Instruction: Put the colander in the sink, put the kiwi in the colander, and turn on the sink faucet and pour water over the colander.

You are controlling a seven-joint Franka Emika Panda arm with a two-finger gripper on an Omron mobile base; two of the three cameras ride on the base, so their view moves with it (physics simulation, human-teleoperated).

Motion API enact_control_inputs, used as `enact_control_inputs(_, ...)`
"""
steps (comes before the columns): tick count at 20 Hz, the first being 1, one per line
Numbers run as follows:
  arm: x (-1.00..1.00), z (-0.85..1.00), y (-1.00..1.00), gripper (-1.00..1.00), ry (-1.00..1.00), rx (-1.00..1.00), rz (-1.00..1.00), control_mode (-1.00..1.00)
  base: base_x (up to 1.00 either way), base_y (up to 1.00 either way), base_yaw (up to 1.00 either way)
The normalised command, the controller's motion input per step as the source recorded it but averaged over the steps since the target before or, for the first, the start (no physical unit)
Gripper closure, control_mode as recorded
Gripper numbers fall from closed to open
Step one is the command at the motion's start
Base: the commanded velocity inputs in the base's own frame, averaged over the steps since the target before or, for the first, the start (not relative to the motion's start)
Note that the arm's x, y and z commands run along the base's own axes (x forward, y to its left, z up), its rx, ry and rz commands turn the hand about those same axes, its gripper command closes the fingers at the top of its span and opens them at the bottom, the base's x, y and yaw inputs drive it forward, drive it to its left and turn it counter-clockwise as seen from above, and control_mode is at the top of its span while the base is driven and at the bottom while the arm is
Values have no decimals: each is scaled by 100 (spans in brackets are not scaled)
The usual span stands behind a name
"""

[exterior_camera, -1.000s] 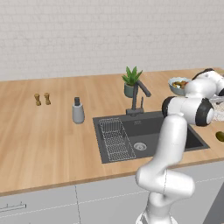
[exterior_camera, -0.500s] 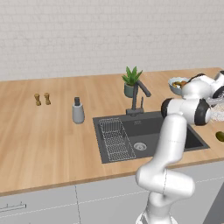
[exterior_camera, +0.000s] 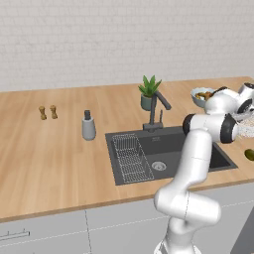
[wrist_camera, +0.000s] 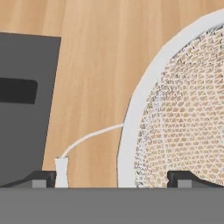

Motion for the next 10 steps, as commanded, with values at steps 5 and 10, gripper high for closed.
enact_control_inputs(5,23,-1,-28,-100,0,0,0,-100,0,0,0)
enact_control_inputs(10,5,-16,-22,-100,2,0,0,-100,0,0,0)
